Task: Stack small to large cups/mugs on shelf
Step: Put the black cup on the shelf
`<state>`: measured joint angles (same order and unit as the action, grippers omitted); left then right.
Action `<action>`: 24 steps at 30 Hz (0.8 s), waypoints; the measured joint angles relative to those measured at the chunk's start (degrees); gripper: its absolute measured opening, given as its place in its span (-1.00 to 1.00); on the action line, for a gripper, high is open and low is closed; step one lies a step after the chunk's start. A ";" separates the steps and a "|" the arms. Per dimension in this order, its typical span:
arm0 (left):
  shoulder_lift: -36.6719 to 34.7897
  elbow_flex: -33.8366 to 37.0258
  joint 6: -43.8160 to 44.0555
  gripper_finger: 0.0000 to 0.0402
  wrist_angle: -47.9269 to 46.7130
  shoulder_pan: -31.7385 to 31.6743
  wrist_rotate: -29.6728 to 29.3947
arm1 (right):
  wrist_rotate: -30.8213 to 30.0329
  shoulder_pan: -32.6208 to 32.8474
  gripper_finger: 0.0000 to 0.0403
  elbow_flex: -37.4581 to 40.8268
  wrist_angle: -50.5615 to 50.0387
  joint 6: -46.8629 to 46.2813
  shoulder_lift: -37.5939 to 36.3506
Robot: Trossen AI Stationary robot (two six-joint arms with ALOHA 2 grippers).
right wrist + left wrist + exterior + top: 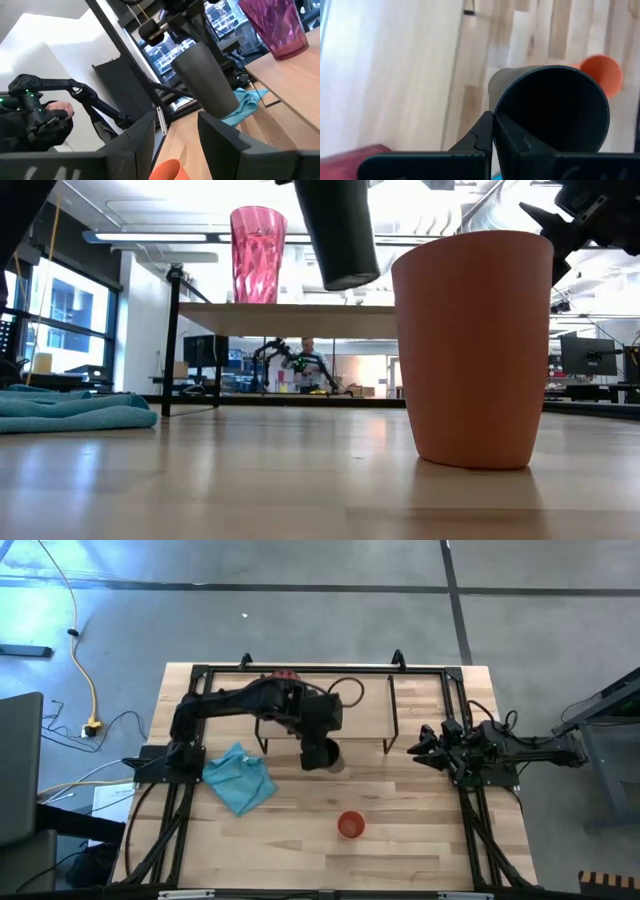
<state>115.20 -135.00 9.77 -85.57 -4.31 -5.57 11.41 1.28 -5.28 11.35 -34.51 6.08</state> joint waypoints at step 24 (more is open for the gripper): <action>-8.55 0.00 -3.62 -1.00 6.99 -10.77 -4.54 | -2.88 0.00 -0.29 0.00 -0.43 -0.17 0.75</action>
<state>106.65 -135.00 6.16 -78.58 -15.07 -10.11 8.54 1.28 -5.28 10.92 -34.68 6.83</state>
